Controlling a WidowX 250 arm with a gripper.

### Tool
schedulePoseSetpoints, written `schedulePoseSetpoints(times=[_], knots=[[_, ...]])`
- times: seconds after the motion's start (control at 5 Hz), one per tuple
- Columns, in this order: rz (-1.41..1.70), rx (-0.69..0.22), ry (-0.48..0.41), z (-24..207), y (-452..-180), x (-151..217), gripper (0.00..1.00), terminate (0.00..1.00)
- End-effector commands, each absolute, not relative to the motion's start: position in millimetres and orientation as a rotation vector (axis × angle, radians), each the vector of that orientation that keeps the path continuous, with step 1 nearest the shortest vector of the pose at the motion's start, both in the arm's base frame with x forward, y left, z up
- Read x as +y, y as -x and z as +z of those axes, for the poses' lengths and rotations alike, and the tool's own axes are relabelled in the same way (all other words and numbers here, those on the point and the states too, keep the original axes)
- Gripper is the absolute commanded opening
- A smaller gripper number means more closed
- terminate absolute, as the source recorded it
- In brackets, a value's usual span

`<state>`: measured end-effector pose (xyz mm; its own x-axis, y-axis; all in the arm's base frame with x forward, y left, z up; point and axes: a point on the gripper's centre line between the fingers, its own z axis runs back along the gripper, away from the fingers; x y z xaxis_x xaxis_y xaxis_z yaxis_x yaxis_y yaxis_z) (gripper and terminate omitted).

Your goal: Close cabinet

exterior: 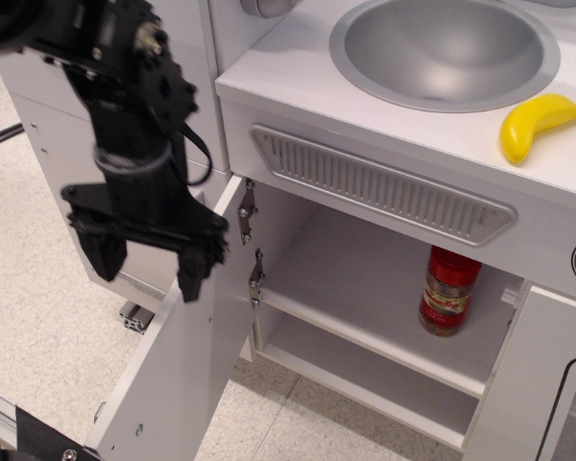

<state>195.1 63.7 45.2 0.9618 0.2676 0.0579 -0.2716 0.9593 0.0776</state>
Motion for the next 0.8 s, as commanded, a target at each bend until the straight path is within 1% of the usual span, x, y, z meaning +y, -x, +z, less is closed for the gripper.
schedulePoseSetpoints(times=[0.0, 0.2, 0.4, 0.6], knots=[[0.273, -0.113, -0.043, 35.3, -195.2, 92.4, 1.0, 0.0], [0.258, -0.119, 0.053, 31.3, -194.7, 83.3, 1.0, 0.0], [0.272, -0.13, 0.118, 31.3, -198.0, 74.4, 1.0, 0.0], [0.291, -0.13, 0.108, 19.3, -200.3, 62.3, 1.0, 0.0]])
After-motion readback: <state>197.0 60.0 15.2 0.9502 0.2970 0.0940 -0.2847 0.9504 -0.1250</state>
